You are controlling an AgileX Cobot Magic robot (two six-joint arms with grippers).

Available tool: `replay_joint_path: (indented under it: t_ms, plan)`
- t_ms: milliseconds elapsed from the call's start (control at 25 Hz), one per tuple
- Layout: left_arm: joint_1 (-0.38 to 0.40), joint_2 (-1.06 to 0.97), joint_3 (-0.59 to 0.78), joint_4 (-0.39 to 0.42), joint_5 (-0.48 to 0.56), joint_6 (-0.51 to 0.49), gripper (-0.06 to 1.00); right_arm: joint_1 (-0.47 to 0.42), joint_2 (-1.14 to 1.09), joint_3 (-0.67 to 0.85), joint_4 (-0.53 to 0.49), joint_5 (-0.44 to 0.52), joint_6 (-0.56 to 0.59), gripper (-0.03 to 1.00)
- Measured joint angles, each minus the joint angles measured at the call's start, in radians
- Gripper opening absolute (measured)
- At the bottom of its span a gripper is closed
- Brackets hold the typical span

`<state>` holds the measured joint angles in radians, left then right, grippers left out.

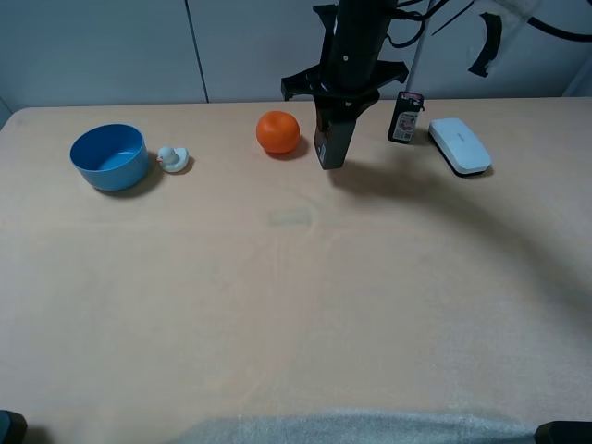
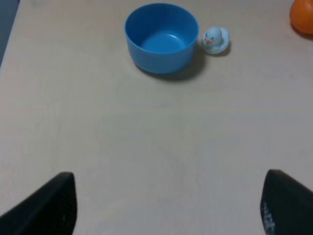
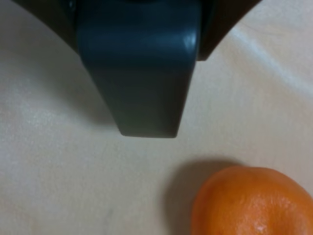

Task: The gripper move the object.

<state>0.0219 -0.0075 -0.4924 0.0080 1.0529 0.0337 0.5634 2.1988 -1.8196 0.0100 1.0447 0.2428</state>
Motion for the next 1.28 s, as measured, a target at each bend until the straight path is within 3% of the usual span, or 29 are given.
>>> replay_joint_path:
  t_ms: [920,1280]
  plan:
    - [0.0,0.0,0.0,0.0,0.0,0.0,0.82,-0.009,0.029,-0.007,0.01,-0.006,-0.025,0.3]
    - [0.0,0.0,0.0,0.0,0.0,0.0,0.82,-0.022,0.035,-0.082,0.003,0.0,-0.026,0.3]
